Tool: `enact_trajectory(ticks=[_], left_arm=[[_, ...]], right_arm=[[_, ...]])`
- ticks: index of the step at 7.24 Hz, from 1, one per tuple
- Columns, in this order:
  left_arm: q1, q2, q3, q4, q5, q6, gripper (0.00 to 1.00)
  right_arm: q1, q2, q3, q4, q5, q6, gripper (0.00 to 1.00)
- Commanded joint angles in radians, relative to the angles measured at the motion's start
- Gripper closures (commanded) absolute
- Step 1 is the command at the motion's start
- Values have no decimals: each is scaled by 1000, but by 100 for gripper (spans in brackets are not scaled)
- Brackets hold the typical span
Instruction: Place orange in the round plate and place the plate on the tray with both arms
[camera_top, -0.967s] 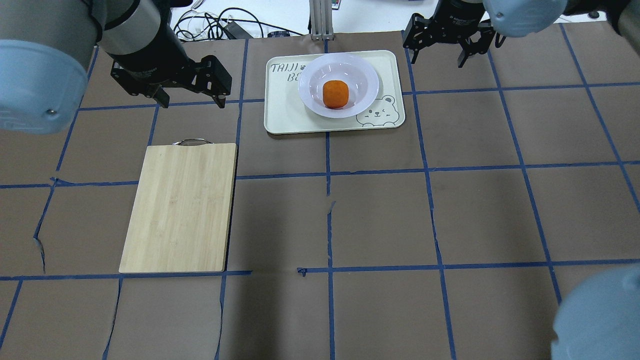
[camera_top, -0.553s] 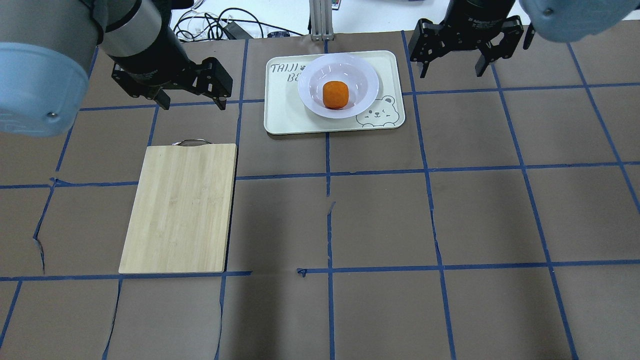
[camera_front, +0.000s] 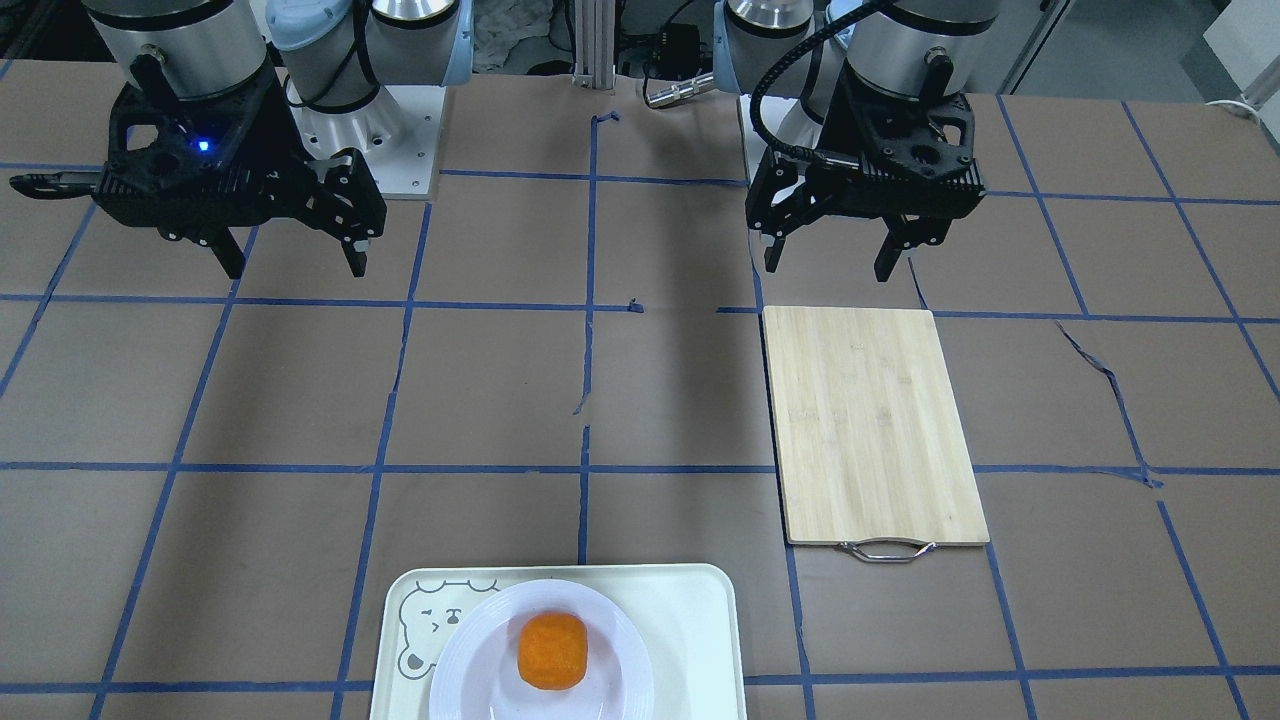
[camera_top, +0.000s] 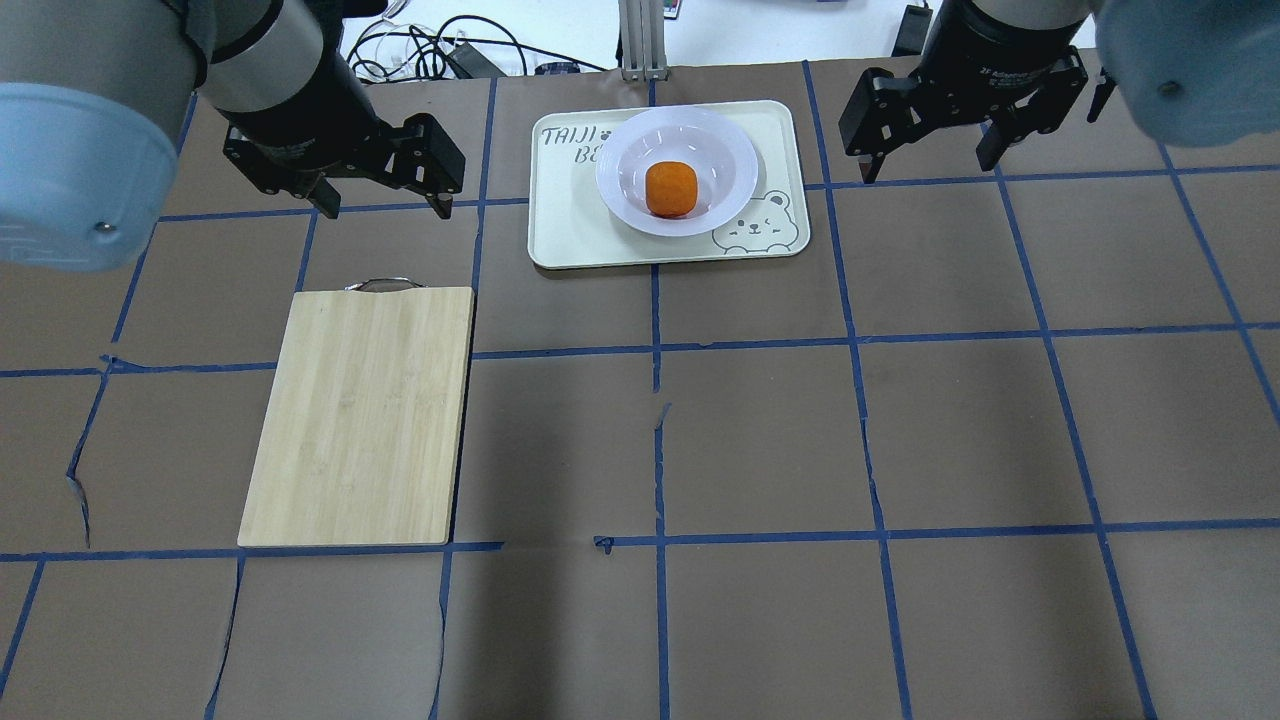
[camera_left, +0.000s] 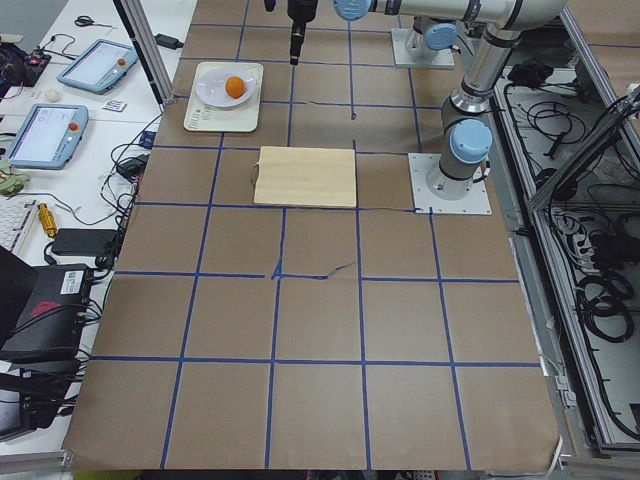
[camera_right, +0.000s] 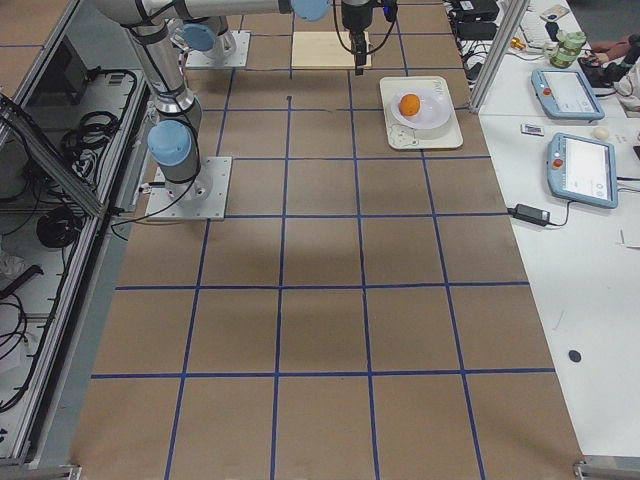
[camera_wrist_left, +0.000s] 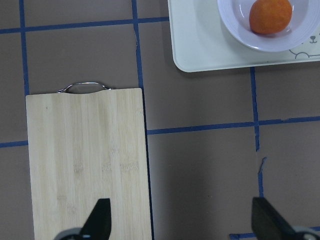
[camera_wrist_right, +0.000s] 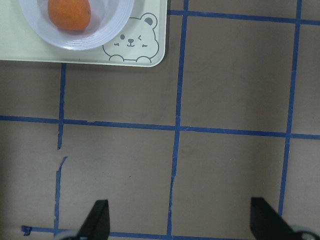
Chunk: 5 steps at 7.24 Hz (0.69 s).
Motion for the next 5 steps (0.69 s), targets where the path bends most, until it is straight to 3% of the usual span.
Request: enact_trajectory(ticks=[1, 5], left_arm=[[0, -1, 1, 0, -1, 0, 0], [0, -1, 1, 0, -1, 0, 0]], right_arm=[[-7, 4, -5, 5, 1, -10, 0], [-9, 2, 1, 12, -1, -10, 0]])
